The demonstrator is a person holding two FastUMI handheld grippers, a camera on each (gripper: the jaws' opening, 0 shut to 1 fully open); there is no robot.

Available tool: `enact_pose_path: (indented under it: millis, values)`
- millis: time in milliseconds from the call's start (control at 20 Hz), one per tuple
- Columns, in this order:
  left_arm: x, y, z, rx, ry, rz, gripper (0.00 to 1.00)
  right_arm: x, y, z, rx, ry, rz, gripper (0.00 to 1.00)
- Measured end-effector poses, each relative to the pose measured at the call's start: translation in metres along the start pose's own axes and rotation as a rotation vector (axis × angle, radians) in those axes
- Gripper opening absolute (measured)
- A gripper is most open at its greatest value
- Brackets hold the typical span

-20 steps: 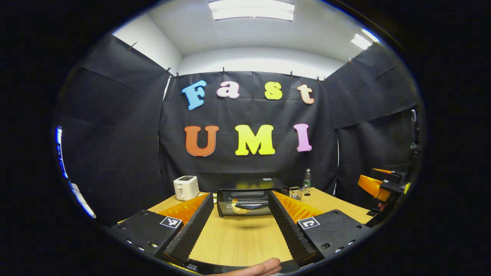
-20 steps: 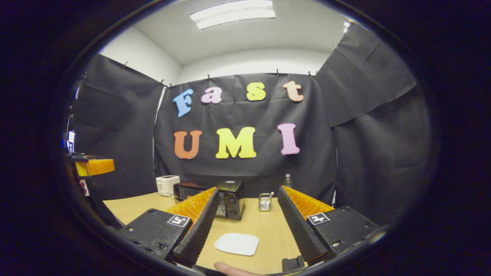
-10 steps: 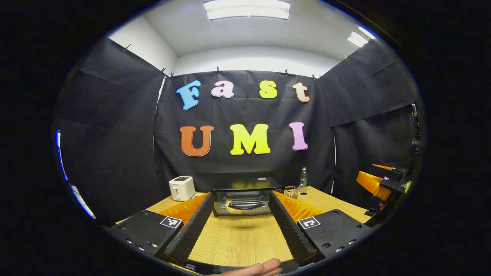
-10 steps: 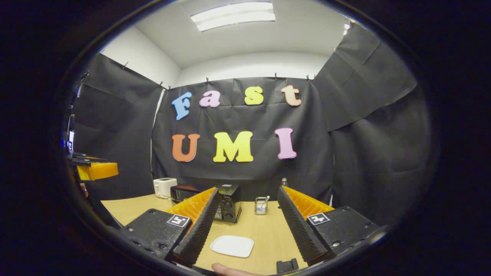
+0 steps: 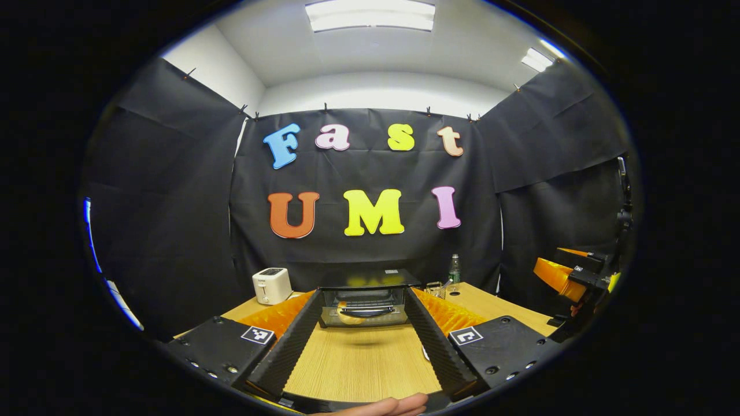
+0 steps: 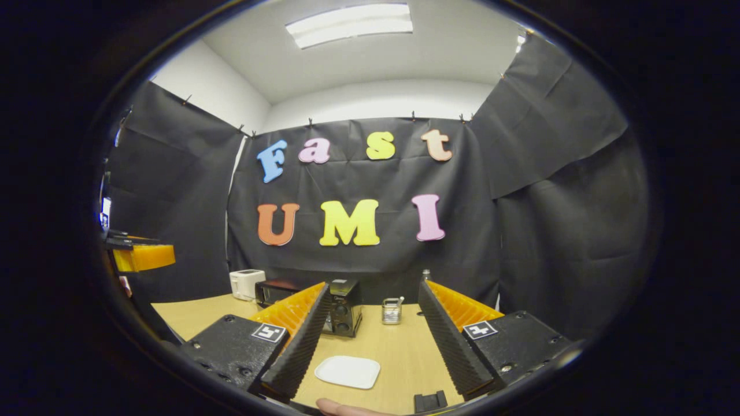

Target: Open the electric oven with the left hand, put the food in, and close the electric oven.

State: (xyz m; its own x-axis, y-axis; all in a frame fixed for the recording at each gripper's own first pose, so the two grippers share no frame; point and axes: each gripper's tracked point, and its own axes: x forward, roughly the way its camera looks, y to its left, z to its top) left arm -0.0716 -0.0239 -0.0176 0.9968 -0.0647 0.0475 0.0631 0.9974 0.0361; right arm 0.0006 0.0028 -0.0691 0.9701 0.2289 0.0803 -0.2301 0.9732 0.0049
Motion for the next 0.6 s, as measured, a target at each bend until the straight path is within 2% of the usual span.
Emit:
enact_pose_path:
  millis: [600]
  values:
    - [0.0015,-0.0049,-0.0089,0.010,0.018,0.005,0.94,-0.0002,-0.0026,0.0042,-0.008,-0.009,0.002,1.00]
